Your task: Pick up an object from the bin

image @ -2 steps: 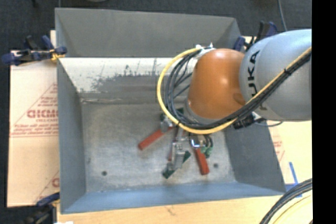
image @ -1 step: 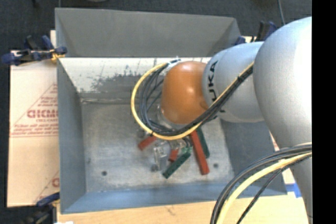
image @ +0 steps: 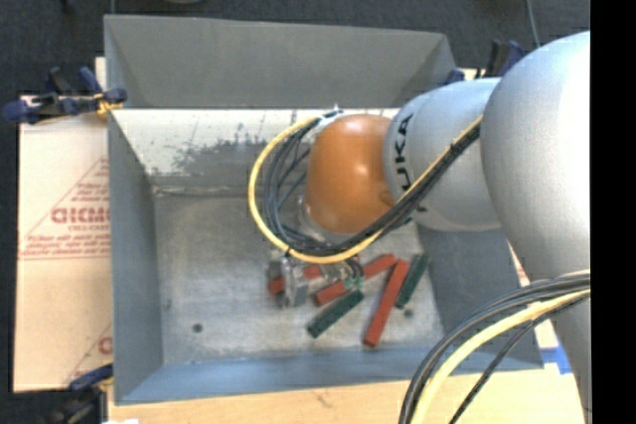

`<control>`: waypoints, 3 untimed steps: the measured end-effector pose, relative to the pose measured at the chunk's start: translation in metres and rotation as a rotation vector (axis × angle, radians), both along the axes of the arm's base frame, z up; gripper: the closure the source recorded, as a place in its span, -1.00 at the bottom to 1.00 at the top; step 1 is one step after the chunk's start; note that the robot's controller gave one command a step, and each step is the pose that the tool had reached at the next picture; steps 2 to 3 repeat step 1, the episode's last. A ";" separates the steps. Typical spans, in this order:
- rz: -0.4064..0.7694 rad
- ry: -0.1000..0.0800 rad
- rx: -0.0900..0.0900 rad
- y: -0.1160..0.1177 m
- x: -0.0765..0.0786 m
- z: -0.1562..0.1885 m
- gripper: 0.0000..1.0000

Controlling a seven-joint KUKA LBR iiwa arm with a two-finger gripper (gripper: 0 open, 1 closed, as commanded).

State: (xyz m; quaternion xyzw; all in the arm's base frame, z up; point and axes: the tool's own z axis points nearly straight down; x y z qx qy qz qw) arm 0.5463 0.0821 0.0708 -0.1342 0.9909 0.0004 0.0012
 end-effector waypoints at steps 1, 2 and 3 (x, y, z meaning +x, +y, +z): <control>-0.026 -0.009 0.000 -0.005 -0.009 0.165 1.00; -0.026 -0.009 0.000 -0.005 -0.009 0.165 1.00; -0.026 -0.009 0.000 -0.005 -0.009 0.165 1.00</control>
Offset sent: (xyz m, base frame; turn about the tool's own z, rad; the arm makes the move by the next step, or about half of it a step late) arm -0.0118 -0.0039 0.1596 0.0266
